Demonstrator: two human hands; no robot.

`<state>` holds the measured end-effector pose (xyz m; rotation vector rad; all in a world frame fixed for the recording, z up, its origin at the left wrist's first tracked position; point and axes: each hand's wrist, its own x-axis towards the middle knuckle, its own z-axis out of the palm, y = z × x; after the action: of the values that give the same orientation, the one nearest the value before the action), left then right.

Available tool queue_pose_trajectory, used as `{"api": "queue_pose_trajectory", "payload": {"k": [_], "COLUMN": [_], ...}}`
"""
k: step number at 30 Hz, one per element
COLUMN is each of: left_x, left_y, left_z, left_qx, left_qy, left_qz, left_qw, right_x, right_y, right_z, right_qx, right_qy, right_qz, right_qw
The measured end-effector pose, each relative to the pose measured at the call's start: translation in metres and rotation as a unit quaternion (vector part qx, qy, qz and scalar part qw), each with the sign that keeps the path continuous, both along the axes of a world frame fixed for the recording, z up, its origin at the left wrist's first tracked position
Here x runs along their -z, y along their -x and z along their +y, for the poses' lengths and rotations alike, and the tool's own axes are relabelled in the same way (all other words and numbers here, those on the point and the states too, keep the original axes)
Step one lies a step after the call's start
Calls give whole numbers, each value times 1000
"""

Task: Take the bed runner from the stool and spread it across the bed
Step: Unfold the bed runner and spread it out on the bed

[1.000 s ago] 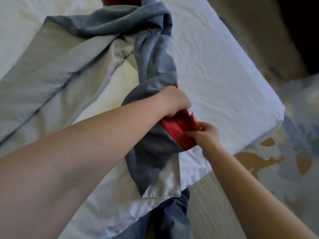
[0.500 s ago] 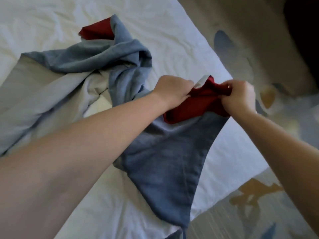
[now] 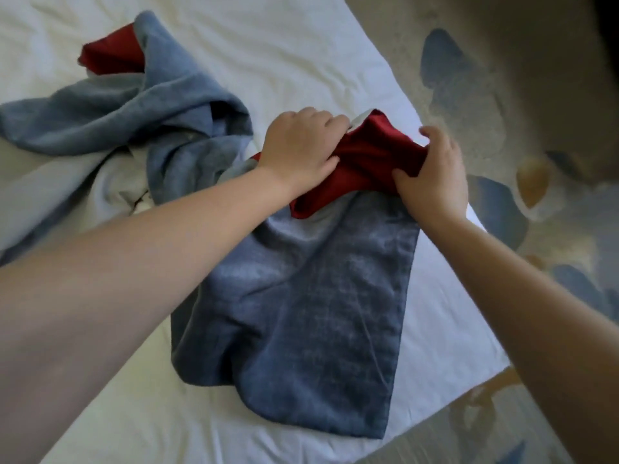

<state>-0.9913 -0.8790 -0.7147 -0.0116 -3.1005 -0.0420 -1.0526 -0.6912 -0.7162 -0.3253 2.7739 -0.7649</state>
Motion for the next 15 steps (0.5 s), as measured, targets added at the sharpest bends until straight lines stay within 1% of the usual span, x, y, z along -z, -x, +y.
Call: {"api": "queue_pose_trajectory", "payload": {"k": [2, 3, 5, 7, 9, 11, 13, 14, 15], "left_x": [5, 8, 13, 20, 28, 29, 30, 29, 29], "left_y": [-2, -3, -3, 2, 10, 19, 26, 29, 31], "left_z": [2, 5, 18, 34, 44, 45, 44, 46, 49], "left_qx": [98, 153, 255, 330, 349, 337, 317, 321, 334], "left_qy": [-22, -35, -46, -37, -19, -23, -28, -20, -7], "left_qz": [65, 74, 60, 1, -59, -117, -157, -153, -129], "left_qw": [993, 985, 964, 943, 935, 934, 935, 935, 934], "right_x": [5, 8, 14, 17, 15, 15, 18, 18, 20], "right_y": [-19, -30, -55, -79, -95, -99, -95, -91, -86], "right_z": [15, 24, 41, 51, 53, 50, 49, 48, 48], "right_qx": [92, 135, 184, 179, 162, 144, 120, 110, 98], "right_qy": [40, 55, 54, 36, 36, 42, 38, 36, 33], "right_qz": [-7, -24, -82, -124, -135, -143, -149, -146, -138], "right_qw": [995, 989, 978, 975, 977, 978, 981, 983, 985]}}
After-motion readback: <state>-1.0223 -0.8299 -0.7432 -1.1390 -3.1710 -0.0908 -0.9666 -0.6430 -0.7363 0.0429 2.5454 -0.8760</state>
